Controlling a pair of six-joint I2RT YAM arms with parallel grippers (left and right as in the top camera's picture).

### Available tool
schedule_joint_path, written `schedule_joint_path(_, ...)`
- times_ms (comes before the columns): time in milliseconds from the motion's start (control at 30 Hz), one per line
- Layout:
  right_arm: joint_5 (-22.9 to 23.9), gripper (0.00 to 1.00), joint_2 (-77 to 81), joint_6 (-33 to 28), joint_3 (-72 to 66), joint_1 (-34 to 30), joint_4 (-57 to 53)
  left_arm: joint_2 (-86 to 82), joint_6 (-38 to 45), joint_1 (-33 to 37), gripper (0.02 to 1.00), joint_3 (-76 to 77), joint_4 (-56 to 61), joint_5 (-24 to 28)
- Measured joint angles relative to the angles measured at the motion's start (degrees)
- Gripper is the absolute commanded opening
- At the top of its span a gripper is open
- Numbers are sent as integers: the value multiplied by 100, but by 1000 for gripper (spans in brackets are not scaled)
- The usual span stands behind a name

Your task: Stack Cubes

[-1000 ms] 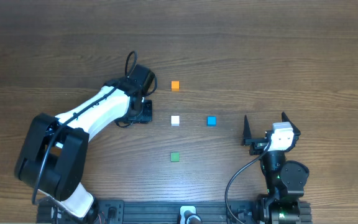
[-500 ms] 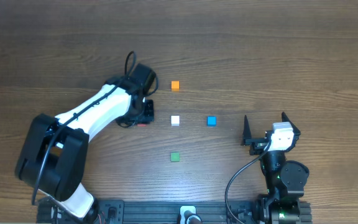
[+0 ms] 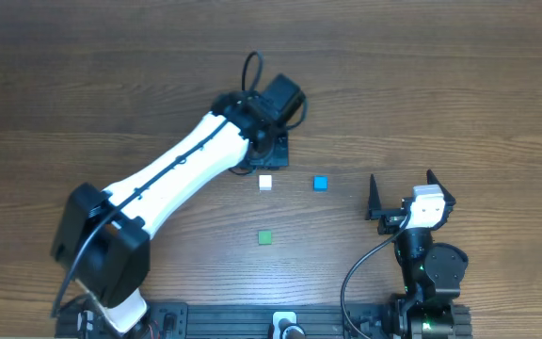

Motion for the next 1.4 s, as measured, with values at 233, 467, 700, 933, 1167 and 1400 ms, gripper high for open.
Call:
schedule_joint_path(233,-2,991,0,0,0,0,0,385,-299,-22,38,0,-94,0)
schedule_joint_path(467,0,991,0,2,0,0,0,551,-402,-81,40,0,-94,0)
schedule_joint_path(700,0,991,0,-2,0,0,0,645,-402,-98,38,0,-94,0)
schedule_joint_path(933,0,991,0,-4,0,0,0,734,-422,-195,42,0,-83,0)
schedule_joint_path(1167,0,991,0,-4,0,0,0,935,-422,-212,40,0,-20,-4)
schedule_joint_path(1400,0,993,0,-2,0,0,0,944,-485,-212,38,0,-7,-50)
